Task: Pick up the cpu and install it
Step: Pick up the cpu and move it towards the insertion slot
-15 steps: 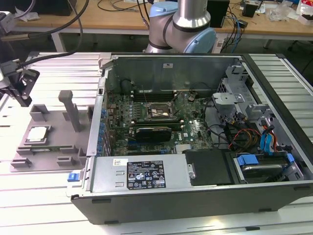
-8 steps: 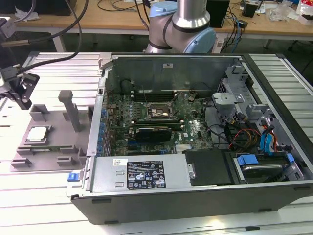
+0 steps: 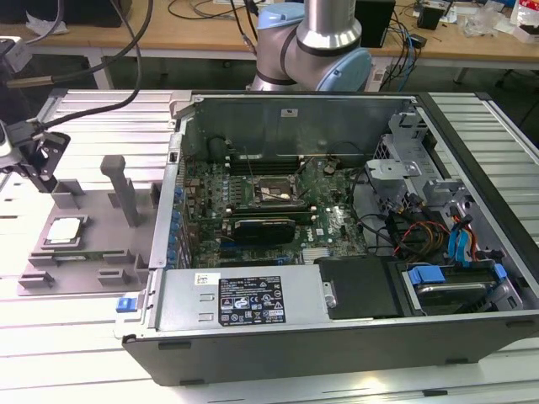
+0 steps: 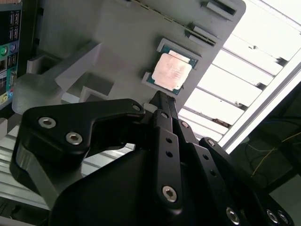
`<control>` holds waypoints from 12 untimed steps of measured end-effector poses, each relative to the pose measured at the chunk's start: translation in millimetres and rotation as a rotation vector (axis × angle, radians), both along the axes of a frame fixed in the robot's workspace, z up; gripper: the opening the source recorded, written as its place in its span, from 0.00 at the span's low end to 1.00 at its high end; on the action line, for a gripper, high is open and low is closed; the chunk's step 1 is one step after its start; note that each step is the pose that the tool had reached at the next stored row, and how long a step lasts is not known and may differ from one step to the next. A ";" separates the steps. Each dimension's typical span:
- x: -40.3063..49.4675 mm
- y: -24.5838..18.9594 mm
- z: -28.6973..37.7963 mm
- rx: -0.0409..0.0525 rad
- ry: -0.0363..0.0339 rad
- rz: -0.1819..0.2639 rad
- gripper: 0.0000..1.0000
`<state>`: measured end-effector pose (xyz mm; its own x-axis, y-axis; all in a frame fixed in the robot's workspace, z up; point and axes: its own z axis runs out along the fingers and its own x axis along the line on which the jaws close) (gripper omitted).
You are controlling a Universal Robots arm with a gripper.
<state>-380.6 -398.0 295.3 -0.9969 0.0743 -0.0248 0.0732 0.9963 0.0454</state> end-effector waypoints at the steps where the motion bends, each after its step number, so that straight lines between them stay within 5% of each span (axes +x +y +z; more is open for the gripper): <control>1: -0.1 0.0 -0.5 -0.0001 0.0001 0.000 0.11; 12: -2.8 0.0 -10.7 0.0000 0.0000 0.002 0.11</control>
